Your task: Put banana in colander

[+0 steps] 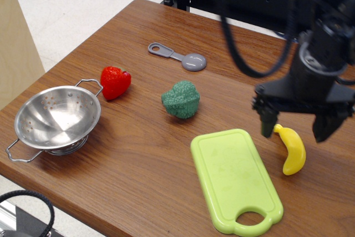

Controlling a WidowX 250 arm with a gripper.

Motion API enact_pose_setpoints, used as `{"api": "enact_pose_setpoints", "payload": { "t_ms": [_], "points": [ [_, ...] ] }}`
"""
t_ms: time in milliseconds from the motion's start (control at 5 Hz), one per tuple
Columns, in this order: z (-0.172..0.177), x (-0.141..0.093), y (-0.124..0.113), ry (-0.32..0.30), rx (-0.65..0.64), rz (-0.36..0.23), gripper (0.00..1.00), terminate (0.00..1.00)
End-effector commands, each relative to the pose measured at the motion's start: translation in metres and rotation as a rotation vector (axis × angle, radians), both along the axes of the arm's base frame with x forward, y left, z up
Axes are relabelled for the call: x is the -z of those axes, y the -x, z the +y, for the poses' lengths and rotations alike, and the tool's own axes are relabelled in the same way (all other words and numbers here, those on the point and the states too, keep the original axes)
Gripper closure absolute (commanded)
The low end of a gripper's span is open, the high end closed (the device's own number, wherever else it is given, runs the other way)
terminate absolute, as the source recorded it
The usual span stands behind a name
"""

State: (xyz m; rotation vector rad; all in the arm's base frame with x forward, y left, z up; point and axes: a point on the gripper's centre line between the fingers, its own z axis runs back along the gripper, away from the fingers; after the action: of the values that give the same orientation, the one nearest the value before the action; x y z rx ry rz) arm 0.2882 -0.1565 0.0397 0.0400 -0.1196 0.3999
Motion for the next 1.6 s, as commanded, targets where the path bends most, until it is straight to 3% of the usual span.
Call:
{"api": "enact_pose_setpoints", "payload": {
  "t_ms": [0,400,600,1000,1200,1400],
  "points": [
    [-0.010,0.000,-0.010,0.012,-0.009,-0.073,0.00,0.00],
    [-0.009,0.023,-0.010,0.006,0.002,-0.119,0.00,0.00],
    [-0.008,0.022,-0.009,0.025,-0.001,-0.115,1.00,0.00],
    [0.001,0.004,-0.014,0.084,-0.038,-0.139,1.00,0.00],
    [0.023,-0.026,-0.015,0.110,-0.163,-0.157,1.00,0.00],
    [0.061,-0.047,-0.006,0.092,-0.169,-0.167,1.00,0.00]
  ]
}}
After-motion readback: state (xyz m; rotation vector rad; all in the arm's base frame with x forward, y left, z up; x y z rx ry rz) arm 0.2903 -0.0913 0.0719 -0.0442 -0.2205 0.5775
